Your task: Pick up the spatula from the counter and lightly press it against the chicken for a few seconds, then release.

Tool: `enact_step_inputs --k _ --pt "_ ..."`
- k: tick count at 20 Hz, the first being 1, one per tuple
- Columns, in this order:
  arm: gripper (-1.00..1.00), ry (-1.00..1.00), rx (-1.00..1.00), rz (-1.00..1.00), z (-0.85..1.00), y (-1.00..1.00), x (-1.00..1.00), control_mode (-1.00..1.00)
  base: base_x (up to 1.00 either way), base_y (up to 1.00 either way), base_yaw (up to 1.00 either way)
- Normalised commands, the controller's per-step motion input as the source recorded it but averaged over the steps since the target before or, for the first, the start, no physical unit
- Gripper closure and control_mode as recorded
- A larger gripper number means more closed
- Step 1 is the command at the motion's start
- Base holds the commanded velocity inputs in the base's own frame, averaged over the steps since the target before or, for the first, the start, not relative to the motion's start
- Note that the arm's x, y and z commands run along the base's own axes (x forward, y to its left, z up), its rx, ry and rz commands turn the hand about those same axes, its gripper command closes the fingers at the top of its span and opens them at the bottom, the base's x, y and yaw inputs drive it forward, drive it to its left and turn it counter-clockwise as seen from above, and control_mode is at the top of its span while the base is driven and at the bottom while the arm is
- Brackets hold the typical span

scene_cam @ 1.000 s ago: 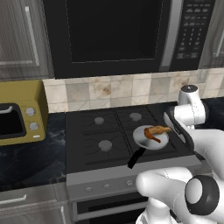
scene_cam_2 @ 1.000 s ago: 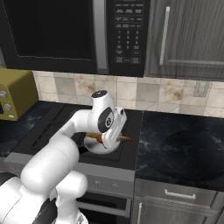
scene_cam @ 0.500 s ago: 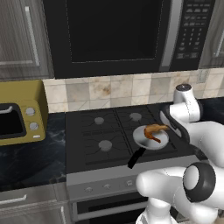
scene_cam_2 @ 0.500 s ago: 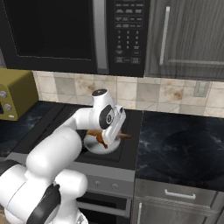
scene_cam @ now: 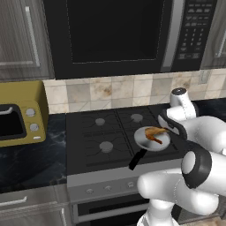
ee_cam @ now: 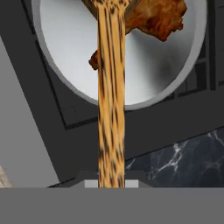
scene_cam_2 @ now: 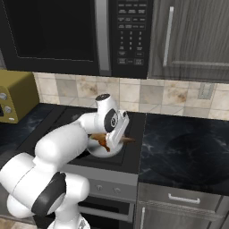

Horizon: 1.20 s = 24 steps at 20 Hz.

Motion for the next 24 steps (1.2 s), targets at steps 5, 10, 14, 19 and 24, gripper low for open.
enact_step_inputs --k 5,10,14,19,24 --pt "1.00 0.01 -0.01 0.00 -0.20 0.00 0.24 -1.00 0.00 0.00 0.00" --pt "1.00 0.00 0.00 0.00 -0.14 0.00 0.21 -1.00 0.00 0.00 0.00" --pt "1.00 0.00 0.00 0.00 -0.09 -0.01 0.20 -1.00 0.00 0.00 0.00" --pt "1.00 0.00 0.00 0.00 -0.10 -0.06 0.17 -1.00 0.00 0.00 0.00" --pt "1.00 0.00 0.00 0.00 -0.11 -0.07 0.15 -1.00 0.00 0.00 0.00"
